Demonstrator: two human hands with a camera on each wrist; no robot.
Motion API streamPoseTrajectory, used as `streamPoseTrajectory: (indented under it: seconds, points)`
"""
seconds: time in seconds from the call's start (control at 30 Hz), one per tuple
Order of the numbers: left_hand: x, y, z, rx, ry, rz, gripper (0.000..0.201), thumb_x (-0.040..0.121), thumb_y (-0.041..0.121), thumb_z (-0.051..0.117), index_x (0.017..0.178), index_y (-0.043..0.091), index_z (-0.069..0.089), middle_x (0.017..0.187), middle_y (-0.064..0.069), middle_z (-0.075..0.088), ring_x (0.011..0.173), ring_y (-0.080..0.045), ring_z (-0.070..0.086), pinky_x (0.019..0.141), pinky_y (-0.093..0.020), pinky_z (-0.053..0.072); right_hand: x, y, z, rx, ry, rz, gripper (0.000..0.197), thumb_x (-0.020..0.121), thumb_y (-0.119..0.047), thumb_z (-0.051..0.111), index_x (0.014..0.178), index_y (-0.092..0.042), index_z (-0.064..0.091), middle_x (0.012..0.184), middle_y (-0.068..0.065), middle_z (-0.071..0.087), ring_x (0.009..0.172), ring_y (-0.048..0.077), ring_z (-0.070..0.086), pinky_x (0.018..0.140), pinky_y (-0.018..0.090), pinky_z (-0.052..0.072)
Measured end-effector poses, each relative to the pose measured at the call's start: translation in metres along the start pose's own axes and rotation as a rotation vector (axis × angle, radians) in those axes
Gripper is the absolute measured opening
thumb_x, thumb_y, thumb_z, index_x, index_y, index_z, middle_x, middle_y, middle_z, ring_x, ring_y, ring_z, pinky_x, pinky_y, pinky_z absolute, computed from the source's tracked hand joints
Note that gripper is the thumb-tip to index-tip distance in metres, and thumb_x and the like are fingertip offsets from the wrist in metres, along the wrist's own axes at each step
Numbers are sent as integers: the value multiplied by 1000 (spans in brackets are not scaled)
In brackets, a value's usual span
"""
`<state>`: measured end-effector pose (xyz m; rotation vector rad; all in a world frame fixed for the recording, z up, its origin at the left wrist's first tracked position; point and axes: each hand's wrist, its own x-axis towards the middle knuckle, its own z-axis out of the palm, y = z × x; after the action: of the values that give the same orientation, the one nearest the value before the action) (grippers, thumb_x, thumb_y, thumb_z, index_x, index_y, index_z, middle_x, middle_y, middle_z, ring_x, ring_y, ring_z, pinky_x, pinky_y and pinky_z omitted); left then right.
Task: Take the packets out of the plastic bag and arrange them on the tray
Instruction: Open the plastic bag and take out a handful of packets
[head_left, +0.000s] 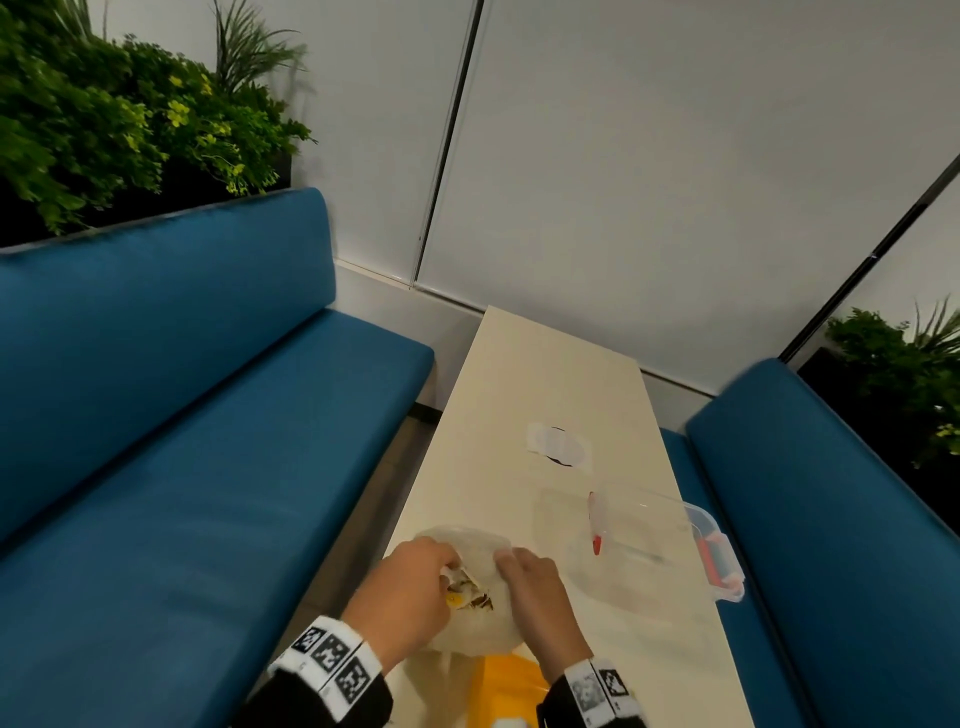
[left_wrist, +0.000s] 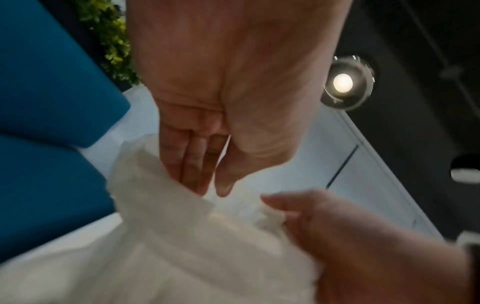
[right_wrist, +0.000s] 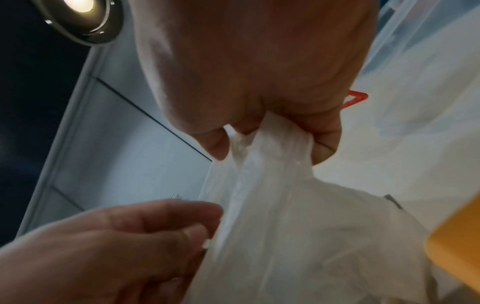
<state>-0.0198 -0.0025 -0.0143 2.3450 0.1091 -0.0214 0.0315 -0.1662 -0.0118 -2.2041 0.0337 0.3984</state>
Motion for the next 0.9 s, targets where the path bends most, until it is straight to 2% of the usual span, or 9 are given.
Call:
streamPoseTrajectory:
  seconds: [0.1, 0.23, 0.37, 0.43, 0.47, 0.53, 0.6, 0.77, 0.9]
  points:
    - [9, -8, 7, 70, -83, -25, 66, 96, 17, 62, 153, 33, 34, 160, 13, 28, 121, -13, 58, 97, -31, 54, -12, 1, 0, -169, 64, -85, 52, 85, -35, 70, 123, -39, 34, 118, -10, 36, 93, 6, 53, 63, 12, 44]
    - [12, -7, 4, 213, -217, -19, 109, 89, 28, 74, 160, 34, -9, 170, 6, -13, 109, -18, 66, 85, -32, 58, -10, 2, 1, -269, 351, -319, 24, 90, -12, 64, 94, -29, 48, 98, -10, 49, 81, 9, 54, 63, 13, 44]
    - [10, 0, 0, 260, -237, 75, 134, 82, 15, 77, 149, 47, -34, 170, 0, -9, 77, -15, 61, 57, -20, 48, -12, -4, 1, -200, 465, -344, 24, 89, -16, 68, 76, -29, 53, 82, -10, 56, 76, 2, 56, 63, 14, 44]
    - [12, -1, 2, 275, -231, 96, 127, 84, 16, 75, 152, 48, -28, 170, -1, -1, 84, -17, 63, 63, -20, 50, -15, -4, 1, -198, 468, -300, 22, 90, -18, 68, 76, -28, 55, 81, -9, 58, 75, 2, 57, 63, 15, 43]
    - [12, -1, 2, 272, -231, 90, 113, 88, 20, 72, 157, 46, -14, 170, -1, 5, 97, -18, 66, 72, -24, 54, -16, -3, 1, -204, 455, -269, 22, 90, -19, 68, 76, -28, 55, 80, -9, 59, 74, 2, 57, 62, 16, 44]
    - [14, 3, 0, 265, -206, 66, 67, 96, 26, 61, 154, 38, 31, 159, 4, 39, 116, -16, 62, 87, -25, 51, -14, 2, 0, -208, 420, -221, 22, 90, -20, 69, 76, -28, 55, 77, -9, 62, 72, 4, 59, 63, 18, 48]
    - [18, 10, 3, 299, -219, 68, 36, 99, 21, 56, 134, 31, 59, 132, 6, 61, 109, -15, 63, 82, -22, 45, -14, 6, 0, -200, 393, -195, 21, 90, -19, 69, 76, -27, 56, 74, -8, 63, 70, 6, 60, 63, 20, 50]
    - [48, 18, 27, 581, -482, 159, 43, 95, 9, 60, 137, 18, 56, 137, -11, 54, 123, -29, 55, 103, -38, 48, -13, 5, -1, -207, 322, -220, 22, 90, -18, 69, 77, -28, 55, 74, -8, 63, 72, 8, 61, 64, 21, 51]
    - [74, 21, 42, 813, -555, 119, 43, 100, 18, 58, 142, 13, 50, 148, -15, 45, 142, -32, 36, 119, -45, 28, -11, 8, 2, -171, 288, -238, 23, 88, -17, 69, 75, -26, 53, 73, -9, 63, 74, 8, 60, 68, 26, 52]
